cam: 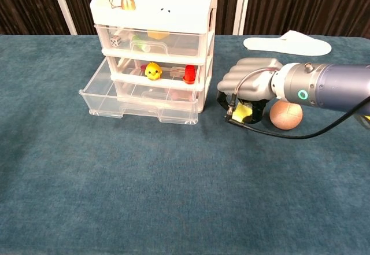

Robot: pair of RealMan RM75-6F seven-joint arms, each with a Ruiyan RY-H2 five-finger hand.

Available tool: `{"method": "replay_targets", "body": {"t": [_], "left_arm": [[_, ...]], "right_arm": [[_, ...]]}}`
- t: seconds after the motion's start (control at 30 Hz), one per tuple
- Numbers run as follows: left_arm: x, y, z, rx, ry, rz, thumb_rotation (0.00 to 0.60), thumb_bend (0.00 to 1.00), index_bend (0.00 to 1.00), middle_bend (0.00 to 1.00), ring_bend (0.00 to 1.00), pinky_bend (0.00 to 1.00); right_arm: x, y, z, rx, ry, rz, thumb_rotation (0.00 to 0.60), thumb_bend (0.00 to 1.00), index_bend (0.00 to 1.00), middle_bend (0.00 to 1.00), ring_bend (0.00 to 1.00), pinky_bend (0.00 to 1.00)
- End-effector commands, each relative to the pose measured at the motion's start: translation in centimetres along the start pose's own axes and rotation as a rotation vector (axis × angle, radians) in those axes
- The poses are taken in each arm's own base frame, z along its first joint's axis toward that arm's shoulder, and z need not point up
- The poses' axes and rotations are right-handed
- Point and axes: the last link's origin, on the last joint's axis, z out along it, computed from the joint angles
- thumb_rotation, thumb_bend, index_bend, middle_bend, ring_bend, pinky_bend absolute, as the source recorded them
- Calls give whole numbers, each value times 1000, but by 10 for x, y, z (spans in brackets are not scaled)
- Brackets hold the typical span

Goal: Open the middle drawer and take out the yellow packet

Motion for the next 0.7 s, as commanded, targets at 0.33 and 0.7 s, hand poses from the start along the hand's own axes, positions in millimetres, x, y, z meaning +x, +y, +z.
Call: {"method": "replay_targets", "body": {"t": [0.33,0.7], "left_arm": [[-1,0,0,1,-2,4,600,511,7,0,0,0],[-1,1,0,-6,4,12,600,511,7,0,0,0]], "right_arm": [[15,12,-10,-45,-1,25,600,270,215,1000,1000,1000],[51,72,-84,-276,95,153,600,266,175,826,907,992]]}}
